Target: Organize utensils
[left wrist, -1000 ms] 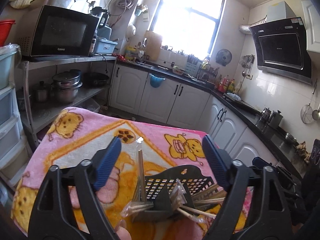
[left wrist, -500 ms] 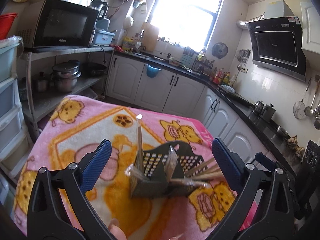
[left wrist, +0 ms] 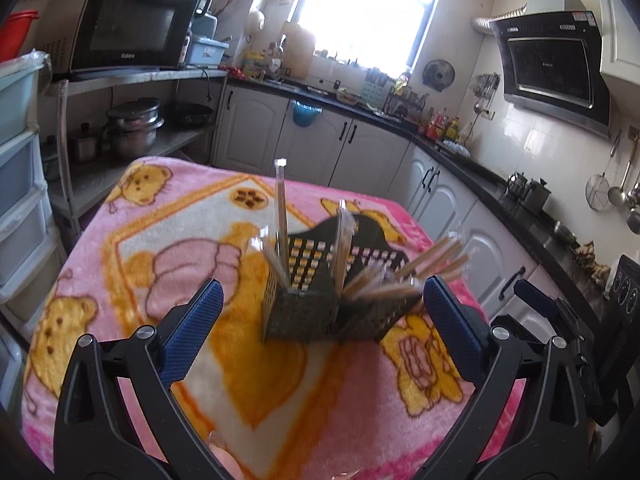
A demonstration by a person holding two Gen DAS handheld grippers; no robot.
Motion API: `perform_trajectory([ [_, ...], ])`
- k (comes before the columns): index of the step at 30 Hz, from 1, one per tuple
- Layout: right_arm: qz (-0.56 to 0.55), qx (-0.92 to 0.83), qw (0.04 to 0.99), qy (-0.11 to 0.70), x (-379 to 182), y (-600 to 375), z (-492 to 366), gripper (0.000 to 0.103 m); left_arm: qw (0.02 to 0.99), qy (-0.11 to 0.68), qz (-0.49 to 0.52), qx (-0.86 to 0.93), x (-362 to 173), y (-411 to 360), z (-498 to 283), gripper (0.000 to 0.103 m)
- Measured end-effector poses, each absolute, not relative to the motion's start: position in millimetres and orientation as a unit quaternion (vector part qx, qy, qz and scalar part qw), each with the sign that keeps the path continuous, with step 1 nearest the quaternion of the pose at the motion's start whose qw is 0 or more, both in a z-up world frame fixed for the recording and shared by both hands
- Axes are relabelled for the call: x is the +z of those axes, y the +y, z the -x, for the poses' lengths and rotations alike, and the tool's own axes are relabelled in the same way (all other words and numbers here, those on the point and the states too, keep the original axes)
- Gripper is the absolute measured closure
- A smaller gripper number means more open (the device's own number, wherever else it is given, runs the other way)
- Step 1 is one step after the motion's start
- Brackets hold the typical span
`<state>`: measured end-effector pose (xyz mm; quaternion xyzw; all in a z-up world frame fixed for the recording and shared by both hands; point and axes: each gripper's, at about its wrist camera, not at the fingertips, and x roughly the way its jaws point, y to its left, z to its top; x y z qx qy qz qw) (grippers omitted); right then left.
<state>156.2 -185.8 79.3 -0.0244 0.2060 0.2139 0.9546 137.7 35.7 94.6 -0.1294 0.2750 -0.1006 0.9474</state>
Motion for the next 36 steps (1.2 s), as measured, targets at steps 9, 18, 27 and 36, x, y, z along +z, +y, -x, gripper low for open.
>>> perform_trajectory([
  [9,0.014,0.208,0.948,0.239,52.8,-186.0,-150.1,0.007,0.944,0.293,0.118,-0.091,65.4,29.8,-128.1,0.011],
  [18,0.004,0.198,0.945,0.261,28.4,-184.1,-149.6,0.007,0.946,0.299,0.099,-0.07,36.9,24.4,-120.5,0.011],
  [27,-0.005,0.184,0.943,0.277,3.8,-187.0,-146.4,0.007,0.95,0.296,0.088,-0.044,12.1,23.0,-118.7,0.01],
  [36,-0.007,0.158,0.953,0.26,-12.6,-191.0,-140.3,0.007,0.96,0.268,0.073,-0.025,0.8,16.1,-115.9,0.01],
])
